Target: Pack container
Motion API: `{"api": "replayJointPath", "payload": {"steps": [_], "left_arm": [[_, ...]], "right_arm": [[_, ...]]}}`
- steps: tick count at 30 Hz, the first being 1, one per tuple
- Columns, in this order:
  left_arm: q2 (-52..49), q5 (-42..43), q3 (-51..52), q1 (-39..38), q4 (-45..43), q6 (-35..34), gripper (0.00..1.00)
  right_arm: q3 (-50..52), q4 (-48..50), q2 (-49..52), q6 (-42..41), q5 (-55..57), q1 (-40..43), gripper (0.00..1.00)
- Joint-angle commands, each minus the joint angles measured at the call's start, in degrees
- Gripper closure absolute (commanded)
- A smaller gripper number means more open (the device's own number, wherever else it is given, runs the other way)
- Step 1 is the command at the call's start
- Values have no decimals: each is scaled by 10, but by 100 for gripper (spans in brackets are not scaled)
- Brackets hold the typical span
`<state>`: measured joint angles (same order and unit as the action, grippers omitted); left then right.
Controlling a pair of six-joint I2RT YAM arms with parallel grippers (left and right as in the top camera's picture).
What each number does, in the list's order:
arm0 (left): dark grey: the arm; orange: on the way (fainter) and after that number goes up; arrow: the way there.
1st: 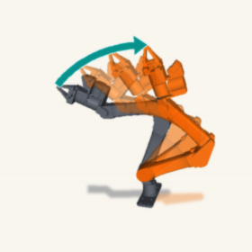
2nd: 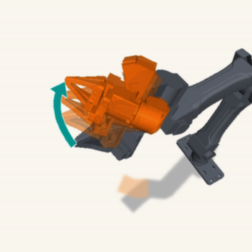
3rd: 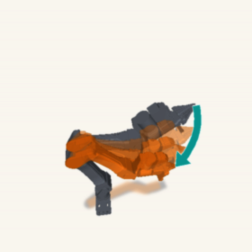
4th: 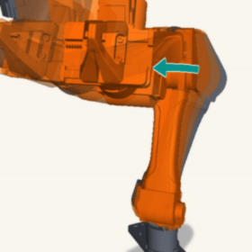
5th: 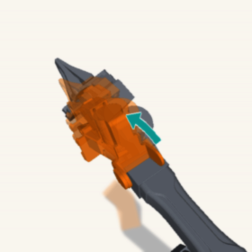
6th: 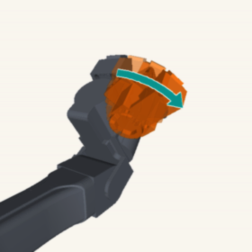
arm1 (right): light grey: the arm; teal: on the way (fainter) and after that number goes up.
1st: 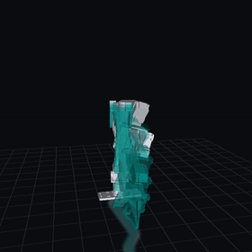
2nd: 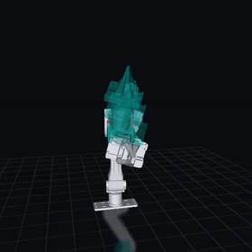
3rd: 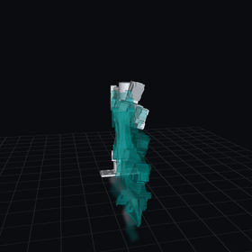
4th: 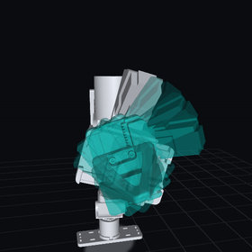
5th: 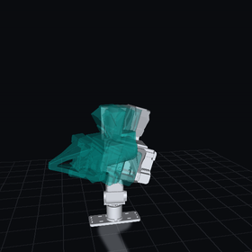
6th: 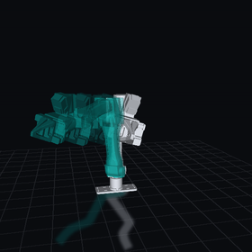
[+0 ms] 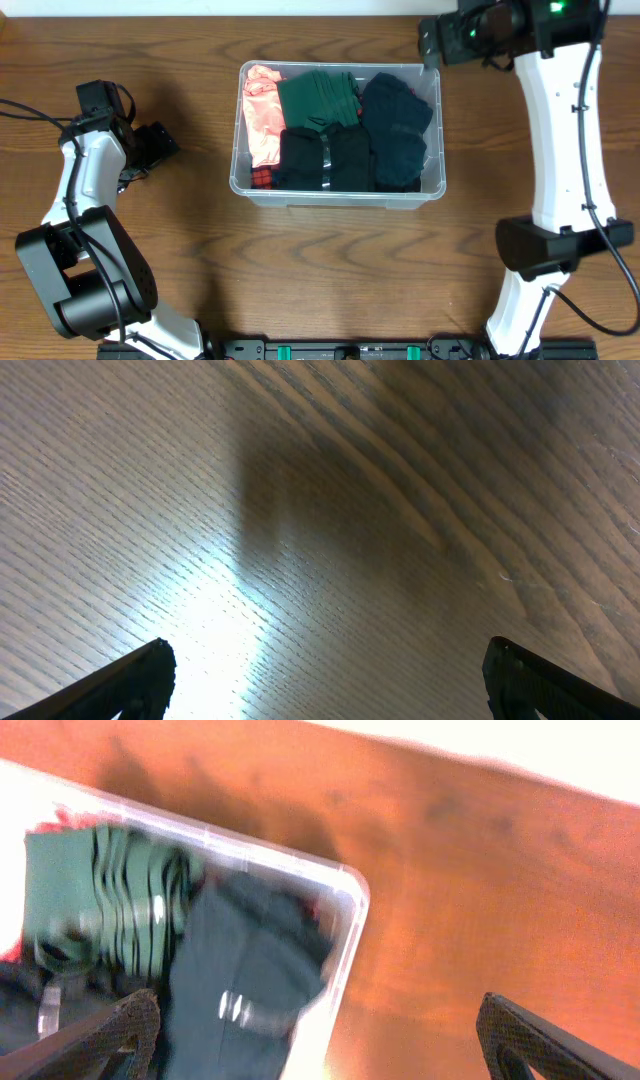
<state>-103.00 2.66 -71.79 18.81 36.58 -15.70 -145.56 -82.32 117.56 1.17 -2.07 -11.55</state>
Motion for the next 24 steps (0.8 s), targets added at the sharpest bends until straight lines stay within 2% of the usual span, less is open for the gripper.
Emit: {"api": "replayJointPath", "payload": {"steps": [1, 4, 10, 15, 24], "left_arm": [[-3, -2, 3, 1, 1, -5, 2], [-3, -2, 3, 1, 1, -5, 2], [-3, -2, 3, 1, 1, -5, 2], [-3, -2, 3, 1, 1, -5, 2], [-3, -2, 3, 1, 1, -5, 2]], "right_arm": [[72, 73, -81, 26, -51, -1, 1], [198, 202, -156, 26, -73, -1, 1], [514, 473, -339, 27, -72, -2, 1], [749, 658, -487, 28, -72, 14, 1], [1103, 839, -758, 13, -79, 55, 1]]}}
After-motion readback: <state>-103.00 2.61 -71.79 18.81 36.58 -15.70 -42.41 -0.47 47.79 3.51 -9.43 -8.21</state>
